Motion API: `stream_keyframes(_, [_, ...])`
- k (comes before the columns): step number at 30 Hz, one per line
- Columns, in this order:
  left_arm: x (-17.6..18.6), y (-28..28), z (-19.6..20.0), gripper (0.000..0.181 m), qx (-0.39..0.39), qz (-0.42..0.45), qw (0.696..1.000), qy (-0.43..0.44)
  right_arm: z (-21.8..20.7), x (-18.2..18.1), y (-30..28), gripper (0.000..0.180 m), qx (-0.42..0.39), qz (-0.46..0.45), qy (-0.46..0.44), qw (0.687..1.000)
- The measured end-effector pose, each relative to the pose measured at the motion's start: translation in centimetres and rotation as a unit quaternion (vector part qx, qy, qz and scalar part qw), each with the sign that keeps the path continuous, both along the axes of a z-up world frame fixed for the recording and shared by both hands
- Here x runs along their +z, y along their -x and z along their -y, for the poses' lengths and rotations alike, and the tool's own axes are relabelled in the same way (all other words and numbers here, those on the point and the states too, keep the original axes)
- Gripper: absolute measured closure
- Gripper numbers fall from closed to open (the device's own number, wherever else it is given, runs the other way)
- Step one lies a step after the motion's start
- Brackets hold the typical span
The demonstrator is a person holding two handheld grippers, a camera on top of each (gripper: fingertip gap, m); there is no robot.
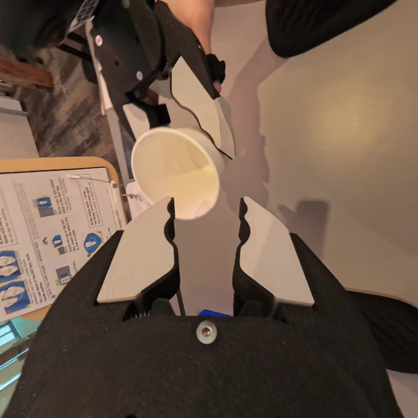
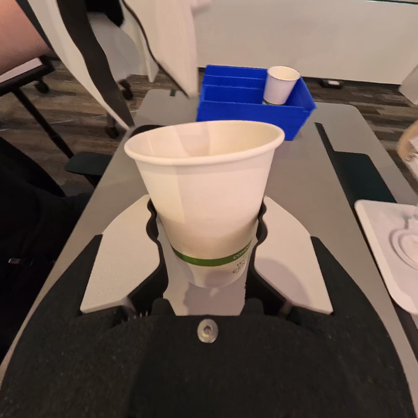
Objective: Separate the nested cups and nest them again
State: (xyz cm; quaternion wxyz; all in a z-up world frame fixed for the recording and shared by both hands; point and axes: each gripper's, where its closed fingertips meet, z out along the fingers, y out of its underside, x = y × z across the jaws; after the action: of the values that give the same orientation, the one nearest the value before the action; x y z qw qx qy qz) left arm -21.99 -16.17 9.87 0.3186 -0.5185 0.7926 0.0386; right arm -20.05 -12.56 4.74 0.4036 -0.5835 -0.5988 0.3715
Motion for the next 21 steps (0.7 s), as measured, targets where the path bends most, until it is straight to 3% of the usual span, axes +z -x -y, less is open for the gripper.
stream_keyframes(4, [2.0,1.5,-0.9,0.124,0.034,0.044,0.998,-0.011,-4.5,1.6,-6.0,0.094,-0.129,-0.004,-0.024,0.991])
stream_keyframes(7, [1.4,3.0,-1.5,0.126,0.056,0.048,0.997,0.003,-7.8,5.2,-14.8,0.094,-0.292,-0.046,-0.077,0.952])
stream_keyframes(10, [0.0,4.2,-2.0,0.126,0.067,0.032,0.997,0.002,-9.7,8.9,-28.5,0.094,-0.514,-0.120,-0.147,0.836])
stream_keyframes(12, [-0.6,4.4,-1.9,0.126,0.068,0.028,0.997,0.006,-9.0,9.1,-36.3,0.094,-0.600,-0.164,-0.170,0.765])
stream_keyframes(15, [-1.0,4.5,-1.8,0.126,0.066,0.023,0.998,0.007,-8.1,7.0,-43.7,0.094,-0.662,-0.201,-0.175,0.701])
stream_keyframes(21, [-1.2,4.3,-1.7,0.128,0.065,0.016,0.998,0.011,-8.8,3.0,-47.8,0.094,-0.675,-0.265,-0.131,0.676])
